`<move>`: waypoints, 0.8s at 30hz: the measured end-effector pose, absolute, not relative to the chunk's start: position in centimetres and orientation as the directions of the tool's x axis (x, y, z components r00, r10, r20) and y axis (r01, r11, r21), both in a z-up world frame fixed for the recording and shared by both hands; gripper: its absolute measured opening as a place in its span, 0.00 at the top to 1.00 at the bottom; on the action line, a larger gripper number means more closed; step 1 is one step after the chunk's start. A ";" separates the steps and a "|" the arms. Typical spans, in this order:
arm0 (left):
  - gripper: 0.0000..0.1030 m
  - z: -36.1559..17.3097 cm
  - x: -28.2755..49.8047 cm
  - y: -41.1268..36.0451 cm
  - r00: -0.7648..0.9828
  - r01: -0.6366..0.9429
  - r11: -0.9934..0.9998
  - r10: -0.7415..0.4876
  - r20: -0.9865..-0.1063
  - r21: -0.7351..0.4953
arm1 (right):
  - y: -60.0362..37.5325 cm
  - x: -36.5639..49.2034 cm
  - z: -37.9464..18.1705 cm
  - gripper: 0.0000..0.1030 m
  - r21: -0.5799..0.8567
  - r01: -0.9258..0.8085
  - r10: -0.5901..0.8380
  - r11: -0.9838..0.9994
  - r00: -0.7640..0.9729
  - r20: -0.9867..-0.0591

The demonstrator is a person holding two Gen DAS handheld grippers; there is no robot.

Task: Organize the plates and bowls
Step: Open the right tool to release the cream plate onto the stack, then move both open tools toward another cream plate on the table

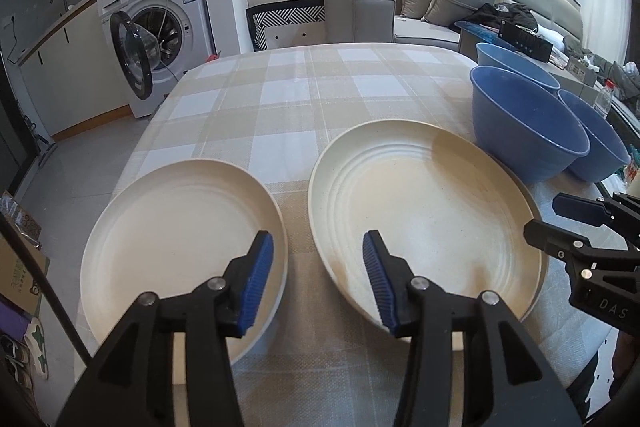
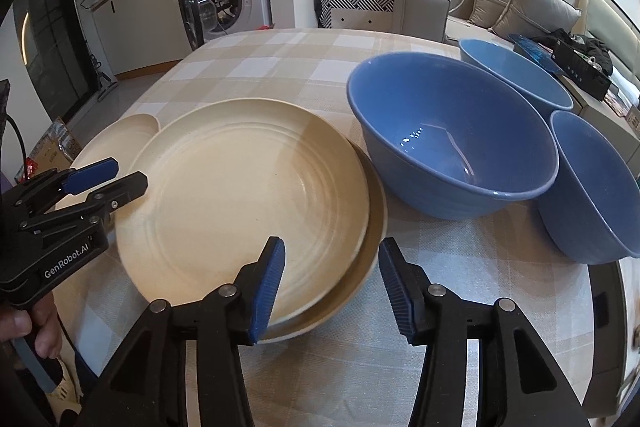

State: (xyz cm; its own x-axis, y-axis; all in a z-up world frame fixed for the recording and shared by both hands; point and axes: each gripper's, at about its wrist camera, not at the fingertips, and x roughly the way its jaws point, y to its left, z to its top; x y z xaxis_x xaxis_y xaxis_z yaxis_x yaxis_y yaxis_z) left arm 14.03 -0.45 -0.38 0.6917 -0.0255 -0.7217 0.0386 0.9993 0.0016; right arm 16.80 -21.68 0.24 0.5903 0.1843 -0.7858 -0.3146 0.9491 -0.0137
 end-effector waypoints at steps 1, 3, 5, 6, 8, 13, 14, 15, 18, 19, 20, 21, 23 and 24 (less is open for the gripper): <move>0.52 -0.2 13.9 -0.4 0.694 0.039 0.999 -0.025 -0.719 0.002 | -21.5 16.7 0.4 0.44 -0.009 -0.320 0.192 0.947 0.591 -0.784; 0.51 0.1 13.7 -0.4 0.701 0.039 0.999 -0.024 -0.713 0.004 | -21.3 16.4 0.8 0.33 0.007 -0.333 0.216 0.943 0.595 -0.774; 0.50 0.3 13.5 -0.3 0.703 0.036 0.999 -0.020 -0.711 0.008 | -21.0 16.2 1.2 0.28 0.010 -0.342 0.227 0.940 0.602 -0.766; 0.49 0.4 13.4 -0.3 0.703 0.033 0.999 -0.017 -0.711 0.009 | -20.9 16.0 1.4 0.24 0.010 -0.348 0.233 0.938 0.605 -0.761; 0.48 0.5 13.3 -0.1 0.705 0.026 1.000 -0.011 -0.709 0.011 | -20.6 15.9 1.8 0.20 0.010 -0.352 0.239 0.936 0.613 -0.753; 0.37 0.8 13.0 0.7 0.712 0.000 1.000 -0.001 -0.702 -0.002 | -20.1 15.9 2.5 0.15 0.017 -0.361 0.254 0.933 0.621 -0.742; 0.27 0.9 12.9 0.9 0.717 -0.008 1.000 0.002 -0.697 -0.006 | -20.0 15.9 2.7 0.14 0.018 -0.364 0.257 0.931 0.621 -0.740; 0.23 1.1 12.7 1.1 0.724 -0.019 1.000 0.008 -0.689 -0.008 | -19.9 15.9 2.9 0.13 0.017 -0.367 0.260 0.930 0.623 -0.738; 0.18 1.5 12.4 1.5 0.732 -0.035 0.999 0.016 -0.681 -0.014 | -19.5 15.8 3.2 0.08 0.012 -0.382 0.268 0.924 0.626 -0.732; 0.15 1.5 12.3 1.7 0.734 -0.040 0.999 0.018 -0.679 -0.017 | -19.3 15.8 3.3 0.08 0.008 -0.387 0.270 0.922 0.628 -0.730; 0.09 1.6 12.2 1.8 0.737 -0.046 0.999 0.022 -0.676 -0.017 | -19.2 15.9 3.4 0.06 0.006 -0.390 0.272 0.921 0.630 -0.728; 0.05 1.7 12.1 2.0 0.740 -0.052 0.999 0.026 -0.672 -0.018 | -19.0 15.8 3.5 0.05 0.004 -0.394 0.275 0.919 0.633 -0.724; 0.01 1.9 11.9 2.2 0.745 -0.060 0.998 0.032 -0.666 -0.020 | -18.7 15.7 3.6 0.03 0.007 -0.403 0.285 0.915 0.635 -0.718; 0.01 1.9 11.8 2.4 0.748 -0.060 0.998 0.029 -0.663 -0.024 | -18.6 15.7 3.7 0.02 0.007 -0.406 0.288 0.914 0.636 -0.716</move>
State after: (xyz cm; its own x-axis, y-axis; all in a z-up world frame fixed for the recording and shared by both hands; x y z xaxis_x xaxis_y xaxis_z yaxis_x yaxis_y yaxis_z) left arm 11.80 2.37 1.94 0.7479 0.0291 -0.6631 -0.0603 0.9979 -0.0243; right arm 15.75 -18.57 3.69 0.6355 0.2880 -0.7164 -0.4061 0.9138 0.0070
